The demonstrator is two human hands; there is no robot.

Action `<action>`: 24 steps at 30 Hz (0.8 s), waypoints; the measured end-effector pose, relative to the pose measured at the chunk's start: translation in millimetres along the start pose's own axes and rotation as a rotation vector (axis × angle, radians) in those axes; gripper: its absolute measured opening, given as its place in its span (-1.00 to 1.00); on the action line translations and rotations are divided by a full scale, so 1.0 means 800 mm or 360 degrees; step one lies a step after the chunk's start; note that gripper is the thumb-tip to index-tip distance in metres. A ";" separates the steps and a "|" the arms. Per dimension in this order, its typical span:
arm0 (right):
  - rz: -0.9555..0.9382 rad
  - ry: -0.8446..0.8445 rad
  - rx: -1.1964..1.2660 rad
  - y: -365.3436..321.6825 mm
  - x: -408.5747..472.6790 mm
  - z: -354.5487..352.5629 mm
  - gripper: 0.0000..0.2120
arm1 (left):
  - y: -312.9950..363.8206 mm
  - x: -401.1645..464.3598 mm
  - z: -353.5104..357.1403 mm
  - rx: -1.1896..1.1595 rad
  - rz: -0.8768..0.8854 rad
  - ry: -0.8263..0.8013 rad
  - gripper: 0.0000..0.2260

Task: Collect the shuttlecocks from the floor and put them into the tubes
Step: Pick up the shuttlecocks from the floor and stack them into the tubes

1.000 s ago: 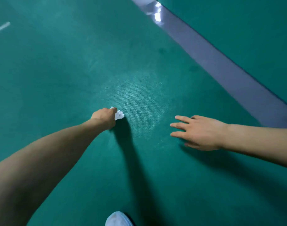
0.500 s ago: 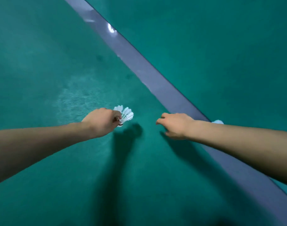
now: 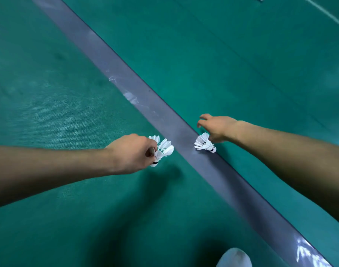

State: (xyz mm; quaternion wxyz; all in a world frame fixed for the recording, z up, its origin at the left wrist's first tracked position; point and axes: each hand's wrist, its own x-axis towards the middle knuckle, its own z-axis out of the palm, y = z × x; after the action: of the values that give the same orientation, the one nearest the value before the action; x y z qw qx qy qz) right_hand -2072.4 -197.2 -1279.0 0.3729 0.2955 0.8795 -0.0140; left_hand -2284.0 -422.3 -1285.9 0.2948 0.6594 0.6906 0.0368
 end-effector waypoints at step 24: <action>-0.0040 0.0294 -0.0036 -0.034 0.034 -0.056 -0.76 | -0.042 -0.007 -0.051 -0.0238 -0.0153 0.0165 -0.85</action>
State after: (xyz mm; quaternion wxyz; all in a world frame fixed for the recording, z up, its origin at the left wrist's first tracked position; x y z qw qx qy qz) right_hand -2130.7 -194.8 -1269.7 0.2933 0.2803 0.9138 0.0185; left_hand -2332.4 -418.2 -1265.0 0.3084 0.5988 0.7312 0.1080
